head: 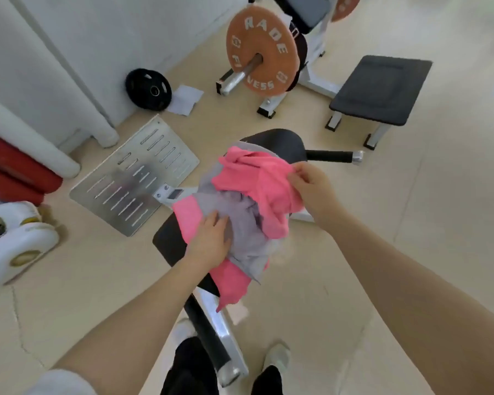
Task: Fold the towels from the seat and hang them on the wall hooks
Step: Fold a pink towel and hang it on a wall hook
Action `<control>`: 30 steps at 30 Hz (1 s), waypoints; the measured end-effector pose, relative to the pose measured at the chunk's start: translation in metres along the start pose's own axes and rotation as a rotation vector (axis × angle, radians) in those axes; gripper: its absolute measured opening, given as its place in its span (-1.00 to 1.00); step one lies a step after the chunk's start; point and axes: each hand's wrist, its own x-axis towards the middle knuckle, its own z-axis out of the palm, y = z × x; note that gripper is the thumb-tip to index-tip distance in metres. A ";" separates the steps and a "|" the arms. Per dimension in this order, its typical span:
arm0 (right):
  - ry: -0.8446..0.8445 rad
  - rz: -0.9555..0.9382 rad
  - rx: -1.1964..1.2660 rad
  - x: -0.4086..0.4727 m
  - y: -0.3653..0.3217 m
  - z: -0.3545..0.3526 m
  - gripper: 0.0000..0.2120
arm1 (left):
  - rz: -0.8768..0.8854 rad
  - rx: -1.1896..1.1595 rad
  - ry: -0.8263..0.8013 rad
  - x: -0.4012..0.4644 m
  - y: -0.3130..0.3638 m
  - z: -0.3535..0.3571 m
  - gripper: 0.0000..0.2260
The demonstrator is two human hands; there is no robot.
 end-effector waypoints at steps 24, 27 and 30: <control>-0.674 -0.101 0.320 -0.149 -0.127 -0.023 -0.79 | 0.373 -0.376 0.375 -0.189 0.067 -0.099 -0.93; -0.390 -0.134 0.278 -0.164 -0.120 -0.025 -0.90 | 0.365 -0.520 0.352 -0.204 0.055 -0.094 -0.85; -0.137 -0.078 0.316 -0.173 -0.106 -0.024 -0.88 | 0.371 -0.725 0.060 -0.221 0.037 -0.086 -0.85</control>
